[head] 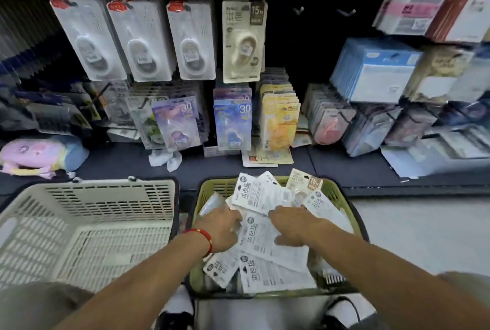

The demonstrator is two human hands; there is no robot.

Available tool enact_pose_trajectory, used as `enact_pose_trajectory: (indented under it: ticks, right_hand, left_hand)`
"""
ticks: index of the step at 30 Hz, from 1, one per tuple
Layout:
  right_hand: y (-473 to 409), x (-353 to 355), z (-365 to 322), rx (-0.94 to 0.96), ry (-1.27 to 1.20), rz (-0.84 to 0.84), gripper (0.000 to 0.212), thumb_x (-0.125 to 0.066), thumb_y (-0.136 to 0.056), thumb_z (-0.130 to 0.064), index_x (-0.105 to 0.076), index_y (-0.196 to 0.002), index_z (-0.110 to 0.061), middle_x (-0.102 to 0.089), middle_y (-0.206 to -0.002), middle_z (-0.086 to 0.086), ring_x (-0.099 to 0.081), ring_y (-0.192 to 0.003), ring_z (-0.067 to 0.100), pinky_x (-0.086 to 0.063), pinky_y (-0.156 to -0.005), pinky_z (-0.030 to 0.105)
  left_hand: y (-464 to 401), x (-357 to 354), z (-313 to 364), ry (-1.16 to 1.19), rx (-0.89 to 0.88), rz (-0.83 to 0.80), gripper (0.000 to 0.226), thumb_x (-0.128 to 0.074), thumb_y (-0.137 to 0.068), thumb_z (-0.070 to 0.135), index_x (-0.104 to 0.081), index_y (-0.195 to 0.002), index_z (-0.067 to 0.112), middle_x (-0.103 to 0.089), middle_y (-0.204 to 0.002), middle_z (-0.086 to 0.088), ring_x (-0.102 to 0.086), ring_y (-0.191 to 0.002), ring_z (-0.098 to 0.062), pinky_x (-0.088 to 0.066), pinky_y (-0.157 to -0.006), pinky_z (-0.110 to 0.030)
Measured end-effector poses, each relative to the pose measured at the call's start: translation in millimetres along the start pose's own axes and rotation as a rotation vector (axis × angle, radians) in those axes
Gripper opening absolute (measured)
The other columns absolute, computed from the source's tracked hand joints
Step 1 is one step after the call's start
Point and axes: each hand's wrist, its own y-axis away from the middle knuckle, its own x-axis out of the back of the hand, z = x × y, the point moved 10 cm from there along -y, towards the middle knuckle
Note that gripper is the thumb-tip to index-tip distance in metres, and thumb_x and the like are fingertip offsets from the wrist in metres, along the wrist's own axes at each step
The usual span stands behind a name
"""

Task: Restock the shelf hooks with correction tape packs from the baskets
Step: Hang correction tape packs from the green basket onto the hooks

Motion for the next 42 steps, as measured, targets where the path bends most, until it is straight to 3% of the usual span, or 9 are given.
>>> enact_pose_trajectory:
  ticks: [6, 10, 14, 20, 26, 33, 37, 39, 42]
  right_hand:
    - [36, -13, 20, -0.138, -0.583, 0.256, 0.036, -0.069, -0.096, -0.017, -0.055, -0.13, -0.017, -0.058, -0.127, 0.004, -0.057, -0.116, 0.022, -0.046, -0.09, 0.025]
    - [69, 7, 16, -0.074, -0.879, 0.459, 0.02, -0.071, -0.094, -0.012, -0.059, -0.102, -0.026, -0.062, -0.091, -0.014, -0.059, -0.074, 0.002, -0.044, -0.066, 0.009]
    - [79, 15, -27, 0.11, -0.91, 0.513, 0.017, -0.073, -0.094, -0.017, -0.065, -0.106, -0.026, -0.068, -0.1, -0.012, -0.063, -0.083, 0.004, -0.051, -0.076, 0.018]
    - [74, 6, -49, 0.228, -0.725, 0.548, 0.025, -0.065, -0.1, -0.024, -0.065, -0.124, -0.018, -0.061, -0.118, -0.007, -0.054, -0.109, 0.006, -0.043, -0.096, 0.021]
    - [50, -99, -56, 0.155, -0.325, -0.005, 0.088, -0.037, -0.101, -0.073, -0.01, -0.167, -0.021, -0.002, -0.176, 0.002, 0.002, -0.162, 0.025, -0.008, -0.129, 0.048]
    - [52, -95, -49, 0.224, -0.187, 0.048, 0.076, -0.04, -0.106, -0.062, -0.019, -0.166, -0.02, -0.019, -0.173, 0.009, -0.019, -0.158, 0.026, -0.024, -0.125, 0.046]
    - [57, -84, -52, 0.269, -0.186, 0.115, 0.057, -0.031, -0.112, -0.051, -0.034, -0.157, -0.016, -0.048, -0.155, 0.016, -0.048, -0.141, 0.035, -0.044, -0.113, 0.047]
    - [60, -58, -36, 0.198, -0.269, 0.285, 0.037, -0.032, -0.115, -0.038, -0.049, -0.139, -0.016, -0.069, -0.118, 0.009, -0.07, -0.099, 0.028, -0.059, -0.085, 0.043]
    - [70, -12, 0, -0.004, -0.436, 0.617, 0.023, -0.04, -0.114, -0.029, -0.057, -0.114, -0.013, -0.066, -0.082, -0.001, -0.063, -0.063, 0.018, -0.055, -0.058, 0.033]
  left_hand:
    - [21, -39, 19, 0.457, 0.021, 0.169, 0.036, -0.064, -0.099, 0.026, -0.066, -0.135, 0.024, -0.065, -0.138, 0.005, -0.059, -0.125, -0.013, -0.042, -0.098, -0.017]
    - [29, -54, 28, 1.104, 0.183, 0.146, 0.058, -0.069, -0.098, 0.046, -0.054, -0.148, 0.021, -0.065, -0.136, 0.0, -0.066, -0.116, -0.015, -0.054, -0.104, -0.036]
    - [36, -58, 38, 1.663, 0.235, 0.087, 0.037, -0.063, -0.103, 0.041, -0.062, -0.129, 0.016, -0.075, -0.117, -0.009, -0.071, -0.099, -0.027, -0.064, -0.084, -0.05]
    - [58, -48, -33, 1.636, 0.458, 0.428, 0.028, -0.044, -0.112, 0.013, -0.064, -0.131, 0.012, -0.074, -0.123, -0.018, -0.07, -0.112, -0.04, -0.057, -0.088, -0.052]
    - [83, -35, -79, 1.536, 0.568, 0.678, 0.024, -0.052, -0.111, 0.021, -0.069, -0.124, 0.011, -0.074, -0.122, -0.018, -0.071, -0.112, -0.038, -0.055, -0.102, -0.058]
    - [82, -40, -77, 1.605, 0.576, 0.632, 0.021, -0.054, -0.109, 0.017, -0.07, -0.122, 0.013, -0.076, -0.11, -0.013, -0.073, -0.097, -0.033, -0.059, -0.079, -0.039]
    - [81, -39, -69, 1.603, 0.553, 0.598, 0.026, -0.052, -0.109, 0.015, -0.068, -0.129, 0.012, -0.075, -0.118, -0.014, -0.072, -0.108, -0.036, -0.058, -0.084, -0.038]
    - [81, -39, -67, 1.587, 0.533, 0.604, 0.025, -0.052, -0.109, 0.014, -0.069, -0.128, 0.014, -0.074, -0.122, -0.013, -0.071, -0.112, -0.035, -0.058, -0.094, -0.046]
    - [80, -39, -61, 1.545, 0.489, 0.578, 0.023, -0.052, -0.11, 0.019, -0.069, -0.126, 0.017, -0.073, -0.125, -0.01, -0.069, -0.116, -0.033, -0.054, -0.105, -0.053]
